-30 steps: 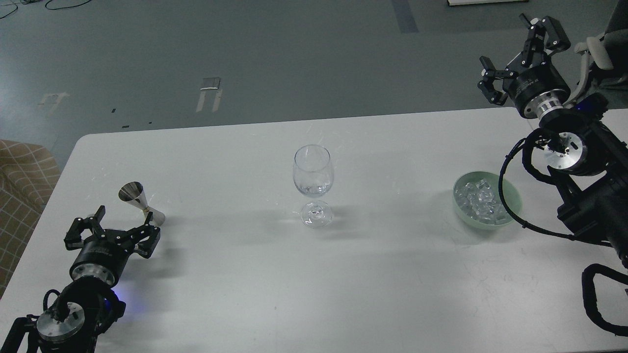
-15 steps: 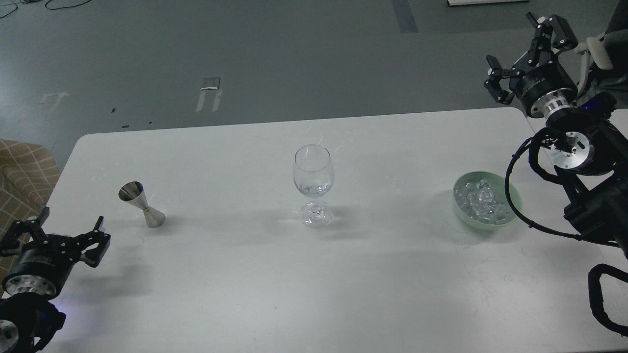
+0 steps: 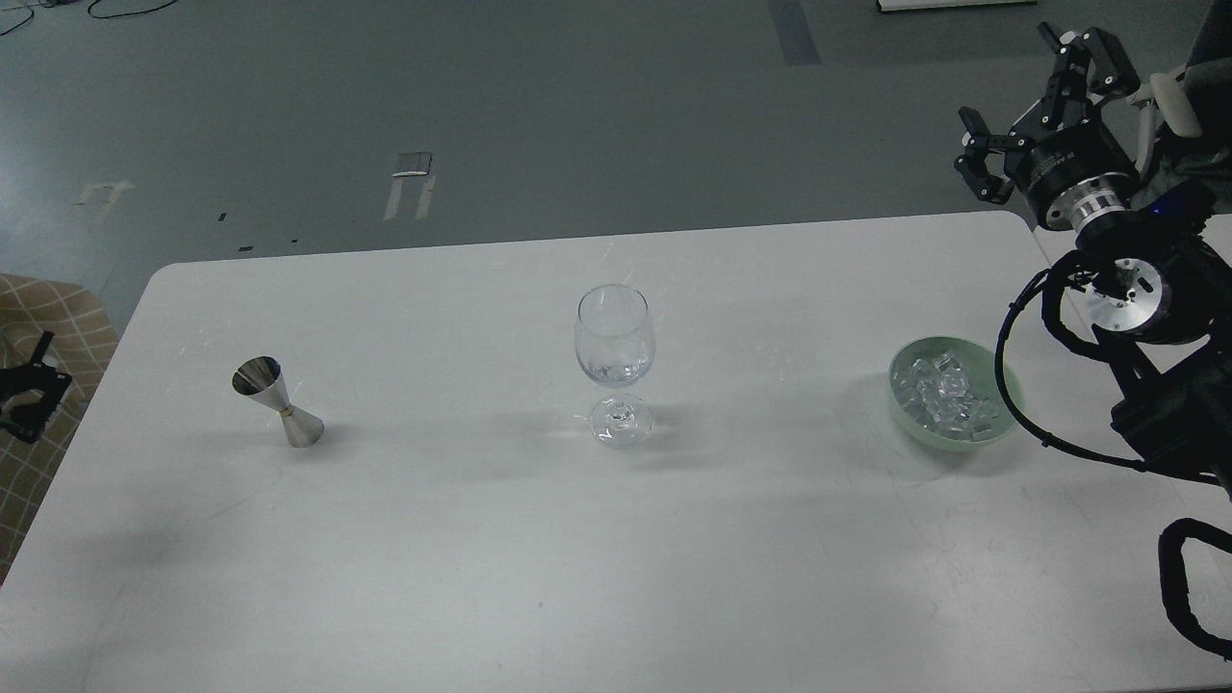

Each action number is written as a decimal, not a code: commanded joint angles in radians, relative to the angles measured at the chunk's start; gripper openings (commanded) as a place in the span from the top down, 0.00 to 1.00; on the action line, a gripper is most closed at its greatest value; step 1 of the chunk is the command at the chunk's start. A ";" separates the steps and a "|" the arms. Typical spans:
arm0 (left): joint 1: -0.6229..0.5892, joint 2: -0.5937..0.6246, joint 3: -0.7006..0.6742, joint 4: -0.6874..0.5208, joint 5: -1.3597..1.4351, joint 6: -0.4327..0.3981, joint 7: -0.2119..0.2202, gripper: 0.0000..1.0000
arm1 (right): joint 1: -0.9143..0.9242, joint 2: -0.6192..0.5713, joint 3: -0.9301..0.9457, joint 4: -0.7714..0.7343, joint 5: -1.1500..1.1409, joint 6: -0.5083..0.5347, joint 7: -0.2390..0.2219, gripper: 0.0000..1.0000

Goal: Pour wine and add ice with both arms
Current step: 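Open the left gripper and withdraw it from the jigger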

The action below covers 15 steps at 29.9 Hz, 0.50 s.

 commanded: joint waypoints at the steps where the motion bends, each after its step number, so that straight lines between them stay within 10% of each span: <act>1: -0.109 0.014 0.003 0.063 0.101 -0.040 -0.003 0.03 | 0.003 -0.002 0.000 0.002 0.000 0.001 0.000 0.00; 15: -0.505 0.009 0.368 0.319 0.437 -0.123 -0.249 0.03 | 0.001 -0.002 -0.002 0.009 -0.002 0.001 0.001 0.00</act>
